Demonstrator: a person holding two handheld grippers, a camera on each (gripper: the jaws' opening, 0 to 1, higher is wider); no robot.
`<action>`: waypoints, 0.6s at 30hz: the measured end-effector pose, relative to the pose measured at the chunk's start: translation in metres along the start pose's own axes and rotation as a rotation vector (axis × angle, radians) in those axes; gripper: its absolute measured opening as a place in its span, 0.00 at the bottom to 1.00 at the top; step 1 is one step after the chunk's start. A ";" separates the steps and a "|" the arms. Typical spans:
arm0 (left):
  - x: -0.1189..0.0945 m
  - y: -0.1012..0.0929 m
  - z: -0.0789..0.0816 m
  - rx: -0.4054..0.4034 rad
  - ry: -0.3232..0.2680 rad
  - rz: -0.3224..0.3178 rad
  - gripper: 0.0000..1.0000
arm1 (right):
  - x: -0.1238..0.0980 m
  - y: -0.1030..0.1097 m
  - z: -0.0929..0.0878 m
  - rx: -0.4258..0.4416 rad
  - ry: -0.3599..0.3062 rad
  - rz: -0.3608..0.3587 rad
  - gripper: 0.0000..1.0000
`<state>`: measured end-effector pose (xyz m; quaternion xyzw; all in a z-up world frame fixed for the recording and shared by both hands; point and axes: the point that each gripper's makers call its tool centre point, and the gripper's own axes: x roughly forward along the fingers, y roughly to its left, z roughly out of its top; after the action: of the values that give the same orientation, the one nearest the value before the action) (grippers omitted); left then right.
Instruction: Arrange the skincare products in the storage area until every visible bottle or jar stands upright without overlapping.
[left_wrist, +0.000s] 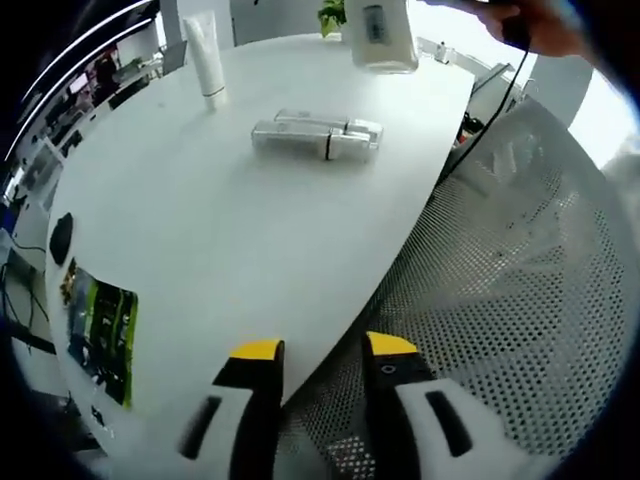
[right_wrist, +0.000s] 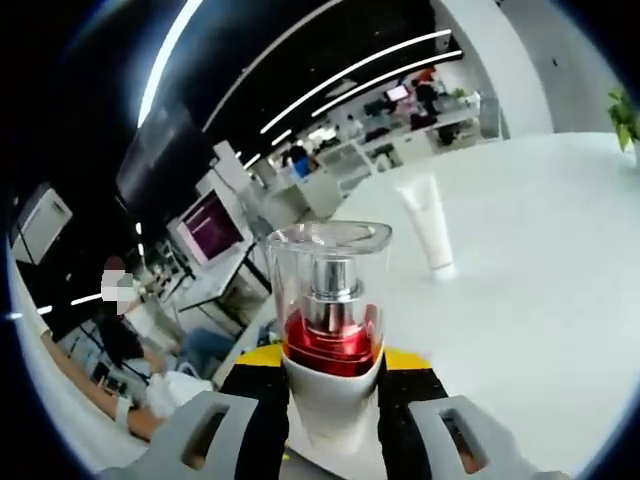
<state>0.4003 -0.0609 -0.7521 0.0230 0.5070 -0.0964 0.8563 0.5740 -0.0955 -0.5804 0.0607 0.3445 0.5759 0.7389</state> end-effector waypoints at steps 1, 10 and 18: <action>0.000 0.000 0.000 -0.001 0.002 -0.001 0.25 | 0.000 -0.002 0.000 -0.001 0.002 -0.003 0.31; 0.001 0.000 -0.004 -0.003 0.018 0.000 0.23 | -0.005 -0.018 -0.002 -0.007 0.007 -0.040 0.31; 0.000 0.002 0.000 -0.024 -0.004 0.005 0.24 | -0.005 -0.029 0.002 -0.026 0.010 -0.067 0.31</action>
<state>0.4006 -0.0590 -0.7525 0.0137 0.5062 -0.0881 0.8578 0.5987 -0.1094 -0.5906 0.0366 0.3423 0.5554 0.7570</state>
